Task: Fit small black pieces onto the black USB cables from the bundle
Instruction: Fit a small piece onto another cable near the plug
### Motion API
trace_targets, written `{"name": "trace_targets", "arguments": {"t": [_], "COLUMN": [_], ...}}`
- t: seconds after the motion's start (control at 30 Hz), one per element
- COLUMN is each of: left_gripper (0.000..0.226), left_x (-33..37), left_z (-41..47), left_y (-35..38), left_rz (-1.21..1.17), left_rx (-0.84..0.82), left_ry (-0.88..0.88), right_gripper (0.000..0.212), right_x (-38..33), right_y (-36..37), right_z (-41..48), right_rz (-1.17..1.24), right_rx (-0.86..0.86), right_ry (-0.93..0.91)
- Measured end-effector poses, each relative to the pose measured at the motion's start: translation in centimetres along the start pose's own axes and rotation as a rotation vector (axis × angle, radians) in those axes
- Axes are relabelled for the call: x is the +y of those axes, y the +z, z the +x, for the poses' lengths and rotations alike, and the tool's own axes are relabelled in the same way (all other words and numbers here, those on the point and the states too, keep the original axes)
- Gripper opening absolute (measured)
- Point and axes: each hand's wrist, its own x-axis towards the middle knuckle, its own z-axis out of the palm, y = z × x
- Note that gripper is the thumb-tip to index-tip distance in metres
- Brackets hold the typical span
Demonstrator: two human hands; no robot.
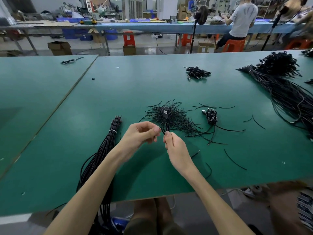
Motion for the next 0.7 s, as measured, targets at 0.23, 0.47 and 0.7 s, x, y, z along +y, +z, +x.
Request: {"name": "trace_targets", "arguments": {"t": [0.23, 0.47, 0.7], "left_gripper": [0.014, 0.029, 0.056], "left_x": [-1.0, -1.1, -0.8], "left_z": [-0.7, -0.7, -0.7], "left_y": [0.7, 1.2, 1.0], "left_rz": [0.079, -0.057, -0.221], "left_rx": [-0.005, -0.010, -0.144], "left_ry": [-0.043, -0.102, -0.163], "right_gripper": [0.042, 0.040, 0.040], "right_x": [0.1, 0.3, 0.2], "right_y": [-0.1, -0.1, -0.4], "right_z": [-0.3, -0.4, -0.6], "right_rz": [-0.083, -0.103, -0.136], "right_rx": [-0.031, -0.068, -0.114], "right_ry": [-0.010, -0.015, -0.024]}}
